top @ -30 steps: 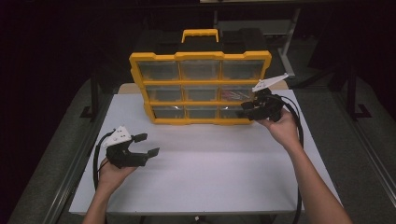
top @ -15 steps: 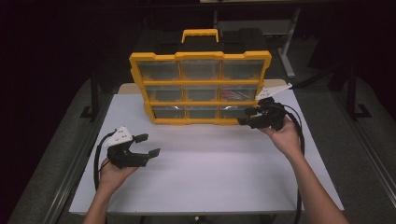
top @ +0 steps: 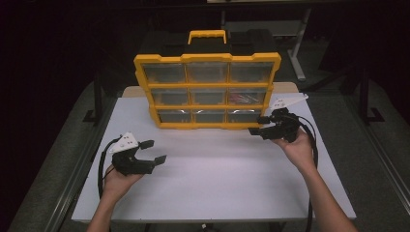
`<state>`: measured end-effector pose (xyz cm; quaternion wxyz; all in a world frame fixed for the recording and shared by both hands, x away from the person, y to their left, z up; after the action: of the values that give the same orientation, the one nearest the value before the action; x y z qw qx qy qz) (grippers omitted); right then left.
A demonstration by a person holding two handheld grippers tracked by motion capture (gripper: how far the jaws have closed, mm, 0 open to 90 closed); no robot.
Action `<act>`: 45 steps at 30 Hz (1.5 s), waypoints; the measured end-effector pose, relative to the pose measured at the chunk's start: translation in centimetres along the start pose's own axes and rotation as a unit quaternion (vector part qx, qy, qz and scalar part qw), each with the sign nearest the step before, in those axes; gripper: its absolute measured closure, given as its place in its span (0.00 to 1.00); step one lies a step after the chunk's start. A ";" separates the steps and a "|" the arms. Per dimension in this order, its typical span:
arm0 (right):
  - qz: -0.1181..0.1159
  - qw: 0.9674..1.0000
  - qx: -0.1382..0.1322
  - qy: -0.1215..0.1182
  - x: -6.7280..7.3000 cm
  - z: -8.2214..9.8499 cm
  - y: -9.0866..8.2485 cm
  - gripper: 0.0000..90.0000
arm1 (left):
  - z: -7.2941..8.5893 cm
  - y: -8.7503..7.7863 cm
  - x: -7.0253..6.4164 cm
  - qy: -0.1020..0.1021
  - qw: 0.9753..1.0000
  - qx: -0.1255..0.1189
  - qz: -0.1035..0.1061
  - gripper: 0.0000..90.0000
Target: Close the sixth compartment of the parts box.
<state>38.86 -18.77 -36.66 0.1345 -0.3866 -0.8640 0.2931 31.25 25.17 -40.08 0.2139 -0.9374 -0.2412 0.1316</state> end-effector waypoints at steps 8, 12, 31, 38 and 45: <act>0.010 1.000 -0.006 0.012 0.0 1.2 -0.5 0.40 | 0.3 0.0 0.0 -0.002 1.000 0.004 -0.001 0.26; 0.015 1.000 -0.008 0.018 0.0 1.8 -0.8 0.37 | 0.4 0.1 0.0 -0.004 1.000 0.005 -0.002 0.26; 0.038 0.998 -0.024 0.037 -0.1 4.7 -2.1 0.29 | 0.8 0.2 -0.2 -0.001 1.000 0.009 0.000 0.25; 0.044 0.998 -0.024 0.040 -0.1 6.0 -2.8 0.28 | 0.9 0.2 -0.3 -0.001 1.000 0.008 0.000 0.25; 0.049 0.997 -0.024 0.049 -0.4 7.2 -3.5 0.27 | 1.0 0.1 -0.4 -0.001 1.000 0.008 -0.001 0.25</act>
<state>33.75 -23.77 -40.24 0.1529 -0.4459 -0.8429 0.2594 30.68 25.20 -40.93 0.2211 -0.9355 -0.2409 0.1339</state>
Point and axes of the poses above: each handheld gripper's, and its own axes: y roughly forward along the jaws, z roughly out of its underside, x roughly to its left, the point moved 2 cm from there along y, roughly forward along the jaws, and after that the axes turned 11 degrees about z, right-handed, at the moved point
